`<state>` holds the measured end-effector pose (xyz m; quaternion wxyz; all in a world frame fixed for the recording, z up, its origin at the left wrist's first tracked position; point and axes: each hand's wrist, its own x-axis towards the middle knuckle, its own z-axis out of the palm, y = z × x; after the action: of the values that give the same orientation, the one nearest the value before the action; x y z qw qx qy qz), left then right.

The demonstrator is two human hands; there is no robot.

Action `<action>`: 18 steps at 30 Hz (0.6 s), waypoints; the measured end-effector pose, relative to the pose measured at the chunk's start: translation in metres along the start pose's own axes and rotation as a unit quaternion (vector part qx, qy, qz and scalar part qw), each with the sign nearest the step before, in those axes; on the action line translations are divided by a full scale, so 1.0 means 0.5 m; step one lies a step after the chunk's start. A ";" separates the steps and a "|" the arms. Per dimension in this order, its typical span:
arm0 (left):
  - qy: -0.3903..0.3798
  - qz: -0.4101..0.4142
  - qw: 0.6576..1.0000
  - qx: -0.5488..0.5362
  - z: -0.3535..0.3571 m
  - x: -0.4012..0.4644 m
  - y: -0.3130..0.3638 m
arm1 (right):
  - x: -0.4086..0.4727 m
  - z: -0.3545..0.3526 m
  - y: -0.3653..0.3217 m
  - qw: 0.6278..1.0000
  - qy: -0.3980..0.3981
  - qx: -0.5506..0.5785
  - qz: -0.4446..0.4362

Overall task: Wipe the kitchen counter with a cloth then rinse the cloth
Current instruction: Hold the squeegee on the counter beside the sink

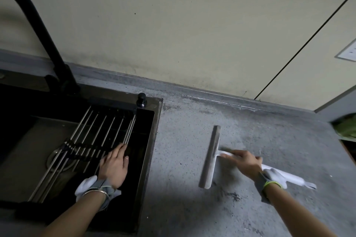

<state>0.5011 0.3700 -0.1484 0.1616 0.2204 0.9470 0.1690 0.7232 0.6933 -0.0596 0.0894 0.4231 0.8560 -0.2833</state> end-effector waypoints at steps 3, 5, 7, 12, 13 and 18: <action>-0.005 -0.005 1.000 -0.005 0.000 -0.012 -0.002 | -0.026 0.011 0.008 1.000 -0.024 -0.013 -0.007; -0.011 -0.006 1.000 0.000 -0.001 -0.021 -0.004 | -0.042 0.032 -0.005 0.999 -0.027 -0.028 -0.024; -0.015 -0.002 1.000 0.004 -0.003 -0.029 -0.007 | -0.057 0.061 -0.029 0.997 -0.037 -0.049 -0.042; -0.032 0.007 0.999 0.017 -0.012 -0.044 -0.011 | -0.092 0.142 -0.103 0.984 -0.071 -0.090 -0.139; -0.039 0.008 0.999 0.019 -0.015 -0.045 -0.012 | -0.095 0.156 -0.119 0.982 -0.070 -0.092 -0.150; -0.072 0.014 0.997 0.022 -0.024 -0.052 -0.007 | -0.109 0.201 -0.187 0.970 -0.066 -0.106 -0.207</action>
<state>0.5176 0.3520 -0.1331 0.2217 0.2485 0.9333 0.1341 0.6764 0.5552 -0.0824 0.1290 0.2057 0.9422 -0.2307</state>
